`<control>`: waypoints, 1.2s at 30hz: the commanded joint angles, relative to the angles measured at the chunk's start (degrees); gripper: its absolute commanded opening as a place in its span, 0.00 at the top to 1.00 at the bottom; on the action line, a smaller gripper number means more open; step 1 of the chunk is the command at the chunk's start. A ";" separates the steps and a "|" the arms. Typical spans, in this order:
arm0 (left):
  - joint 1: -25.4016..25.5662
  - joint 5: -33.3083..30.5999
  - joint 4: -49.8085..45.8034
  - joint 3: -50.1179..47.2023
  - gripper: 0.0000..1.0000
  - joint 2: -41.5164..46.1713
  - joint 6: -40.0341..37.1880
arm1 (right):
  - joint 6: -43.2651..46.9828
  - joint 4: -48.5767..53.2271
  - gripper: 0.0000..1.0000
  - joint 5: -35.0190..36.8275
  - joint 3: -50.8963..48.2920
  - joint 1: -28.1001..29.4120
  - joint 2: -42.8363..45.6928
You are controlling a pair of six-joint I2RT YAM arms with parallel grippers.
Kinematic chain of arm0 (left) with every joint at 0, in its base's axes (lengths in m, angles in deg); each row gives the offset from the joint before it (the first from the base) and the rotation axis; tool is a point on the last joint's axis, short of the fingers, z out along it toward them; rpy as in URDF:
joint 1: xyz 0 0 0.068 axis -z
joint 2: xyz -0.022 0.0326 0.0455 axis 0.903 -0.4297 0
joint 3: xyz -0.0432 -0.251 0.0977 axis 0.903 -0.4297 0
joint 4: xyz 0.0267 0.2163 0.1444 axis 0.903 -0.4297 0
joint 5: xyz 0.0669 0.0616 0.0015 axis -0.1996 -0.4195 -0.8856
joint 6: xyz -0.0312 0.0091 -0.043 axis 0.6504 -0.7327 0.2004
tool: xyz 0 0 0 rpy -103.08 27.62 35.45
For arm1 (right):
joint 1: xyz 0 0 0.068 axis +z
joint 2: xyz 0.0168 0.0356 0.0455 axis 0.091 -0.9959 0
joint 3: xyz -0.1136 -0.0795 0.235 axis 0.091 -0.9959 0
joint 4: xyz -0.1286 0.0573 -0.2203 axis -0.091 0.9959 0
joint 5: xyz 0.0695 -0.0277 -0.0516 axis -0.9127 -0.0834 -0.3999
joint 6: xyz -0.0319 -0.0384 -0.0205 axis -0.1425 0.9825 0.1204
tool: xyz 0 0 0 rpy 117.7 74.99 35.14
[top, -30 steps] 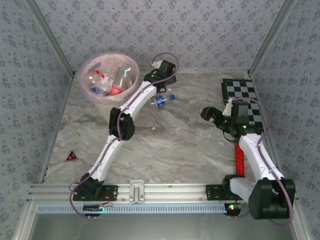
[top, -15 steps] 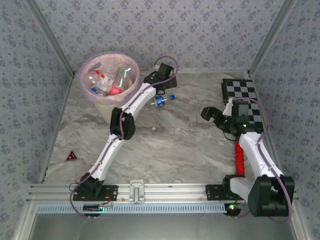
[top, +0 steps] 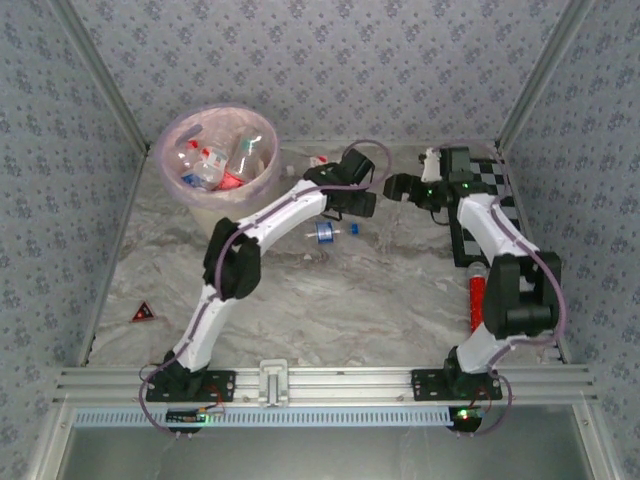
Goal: Put the plastic bottles in the bin
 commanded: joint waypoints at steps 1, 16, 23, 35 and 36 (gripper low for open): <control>-0.44 -4.59 3.71 -3.35 0.15 12.34 -1.37 | -4.13 -0.12 0.05 -3.40 7.50 0.35 -7.49; 5.44 -13.88 8.93 -23.36 0.17 40.95 -0.52 | -43.90 -22.48 0.00 5.92 30.93 14.80 -38.79; 5.57 -19.87 10.53 -34.36 0.19 53.43 0.78 | -50.99 -14.12 0.00 11.48 50.93 19.13 -53.37; 5.46 -24.07 11.08 -40.24 0.20 62.46 0.67 | -57.71 -5.64 0.08 20.91 60.60 21.06 -60.88; 5.50 -24.07 11.13 -40.51 0.20 62.88 0.70 | -57.83 -5.54 0.12 21.22 60.61 20.97 -61.05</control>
